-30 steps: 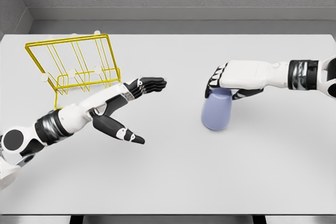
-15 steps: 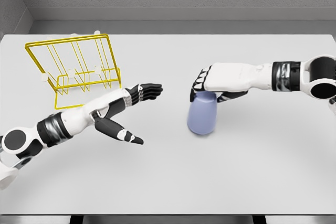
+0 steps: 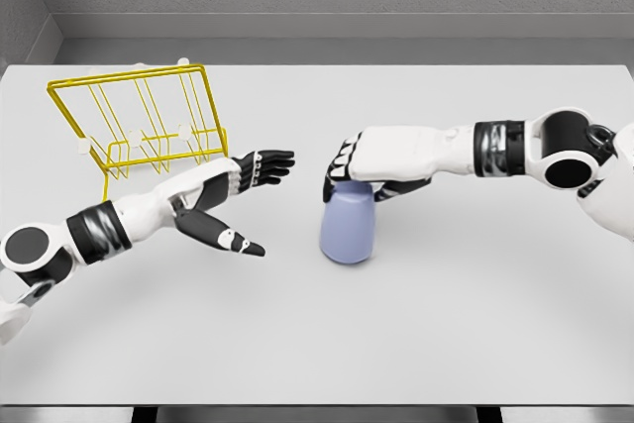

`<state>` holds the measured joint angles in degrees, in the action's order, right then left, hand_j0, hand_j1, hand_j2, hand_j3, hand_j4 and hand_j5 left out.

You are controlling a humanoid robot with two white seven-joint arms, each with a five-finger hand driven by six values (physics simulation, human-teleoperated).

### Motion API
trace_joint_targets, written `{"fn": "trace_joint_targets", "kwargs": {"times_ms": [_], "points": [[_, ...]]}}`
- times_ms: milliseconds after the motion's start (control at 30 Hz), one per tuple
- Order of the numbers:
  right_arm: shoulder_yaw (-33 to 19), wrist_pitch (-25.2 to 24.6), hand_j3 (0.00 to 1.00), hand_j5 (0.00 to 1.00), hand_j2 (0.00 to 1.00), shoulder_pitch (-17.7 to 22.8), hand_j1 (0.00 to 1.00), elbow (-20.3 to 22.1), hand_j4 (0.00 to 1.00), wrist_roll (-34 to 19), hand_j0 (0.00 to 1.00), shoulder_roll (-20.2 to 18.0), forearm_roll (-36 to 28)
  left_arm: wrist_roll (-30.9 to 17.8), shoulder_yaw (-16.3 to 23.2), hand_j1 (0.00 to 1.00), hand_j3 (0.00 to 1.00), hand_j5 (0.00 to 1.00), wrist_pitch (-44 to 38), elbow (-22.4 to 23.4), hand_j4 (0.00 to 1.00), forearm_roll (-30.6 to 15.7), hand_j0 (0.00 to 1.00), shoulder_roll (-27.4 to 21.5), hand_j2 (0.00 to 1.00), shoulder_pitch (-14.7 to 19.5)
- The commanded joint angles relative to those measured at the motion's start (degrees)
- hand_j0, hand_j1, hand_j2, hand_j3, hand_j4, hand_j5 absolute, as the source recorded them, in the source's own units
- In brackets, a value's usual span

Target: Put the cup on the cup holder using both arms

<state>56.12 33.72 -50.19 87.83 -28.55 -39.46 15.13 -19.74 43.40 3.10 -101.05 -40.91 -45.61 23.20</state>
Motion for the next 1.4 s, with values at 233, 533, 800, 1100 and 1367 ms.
{"fn": "trace_joint_targets", "kwargs": {"times_ms": [233, 533, 800, 1100, 1367], "points": [[0.48, -0.50, 0.62, 0.62, 0.62, 0.00, 0.62, -2.14, 0.62, -0.81, 0.62, 3.08, -0.19, 0.05, -0.42, 1.00, 1.00, 1.00, -4.16, -0.03, 1.00, -0.13, 1.00, 0.78, 1.00, 0.09], [0.40, -3.66, 1.00, 1.00, 1.00, -0.18, 1.00, -1.96, 1.00, -1.33, 1.00, 3.43, -0.27, 0.05, -1.65, 1.00, 1.00, 1.00, -6.44, -0.03, 1.00, -0.13, 1.00, 0.78, 1.00, -0.26], [-0.13, -3.75, 1.00, 1.00, 1.00, -2.99, 1.00, -2.14, 1.00, -1.16, 1.00, 0.18, -0.36, -0.12, -2.70, 1.00, 1.00, 1.00, -6.18, -0.03, 1.00, -0.22, 1.00, 0.69, 1.00, -0.53], [-1.36, -3.40, 1.00, 1.00, 1.00, -5.01, 1.00, -7.15, 1.00, 9.12, 1.00, -5.80, -0.36, -0.39, -2.44, 1.00, 1.00, 1.00, -5.30, -0.03, 1.00, 0.13, 1.00, 3.59, 1.00, -2.28], [-0.92, -3.05, 1.00, 1.00, 1.00, -4.57, 1.00, -8.20, 1.00, 13.61, 1.00, -10.90, -0.36, -0.39, -2.97, 1.00, 1.00, 1.00, -6.17, -0.03, 1.00, 0.57, 1.00, 5.88, 1.00, -1.49]]}}
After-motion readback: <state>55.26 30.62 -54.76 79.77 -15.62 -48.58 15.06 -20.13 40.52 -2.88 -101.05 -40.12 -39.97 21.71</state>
